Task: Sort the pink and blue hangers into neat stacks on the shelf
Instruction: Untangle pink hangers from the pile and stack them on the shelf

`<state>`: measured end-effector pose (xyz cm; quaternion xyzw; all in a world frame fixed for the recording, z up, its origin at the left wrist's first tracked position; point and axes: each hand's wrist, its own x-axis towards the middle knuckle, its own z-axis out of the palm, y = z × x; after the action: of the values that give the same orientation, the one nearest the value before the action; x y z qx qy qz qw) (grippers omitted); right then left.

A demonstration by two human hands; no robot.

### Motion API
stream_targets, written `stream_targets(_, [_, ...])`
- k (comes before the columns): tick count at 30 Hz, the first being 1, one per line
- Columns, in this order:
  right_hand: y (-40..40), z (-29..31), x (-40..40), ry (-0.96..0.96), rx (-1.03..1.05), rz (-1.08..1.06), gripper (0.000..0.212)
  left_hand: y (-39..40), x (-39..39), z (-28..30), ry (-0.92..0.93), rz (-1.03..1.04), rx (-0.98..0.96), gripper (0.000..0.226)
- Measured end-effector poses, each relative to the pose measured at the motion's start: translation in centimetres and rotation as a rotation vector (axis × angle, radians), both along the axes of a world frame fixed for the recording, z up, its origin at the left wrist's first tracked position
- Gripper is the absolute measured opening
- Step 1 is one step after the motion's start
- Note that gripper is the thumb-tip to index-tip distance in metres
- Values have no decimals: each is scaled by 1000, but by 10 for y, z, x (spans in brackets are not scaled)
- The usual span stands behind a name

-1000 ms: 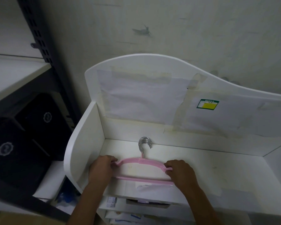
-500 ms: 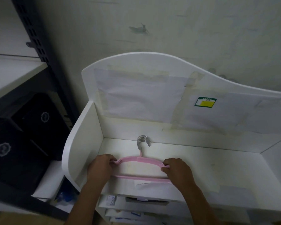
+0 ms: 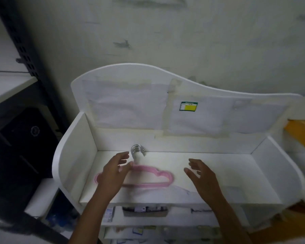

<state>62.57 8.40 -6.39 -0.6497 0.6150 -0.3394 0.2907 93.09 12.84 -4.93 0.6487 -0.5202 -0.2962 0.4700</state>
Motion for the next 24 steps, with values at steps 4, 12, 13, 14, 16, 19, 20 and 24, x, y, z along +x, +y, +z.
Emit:
stream_targets(4, [28,15,-43,-36,-83,-48,36,14,-49,17,9,-75,-69,34])
stream_targets(12, [105,40,-146,-63,-104,-131,39,66,-153,39,-22,-189,-76,45])
stream_targets(13, [115,41,-161,-79,-98,-148,40,73,-167,40,-21,-200,-80,45])
stream_targets(14, [126,43,-175,-88,-93,-166,41,80,-181,41,-22,-213,-83,45])
stream_targets(16, [148,44,-204,-84,-87,-197,43,94,-211,42,-33,-240,-98,44])
stream_targets(19, [183,47,-245,-44,-62,-244,47,111,-256,37,-34,-296,-115,43])
stream_targets(20, [194,48,-259,-30,-58,-267,47,116,-271,36,-38,-324,-113,43])
stream_targets(24, [233,50,-314,47,-87,-378,46,127,-333,38,-27,-438,-83,40])
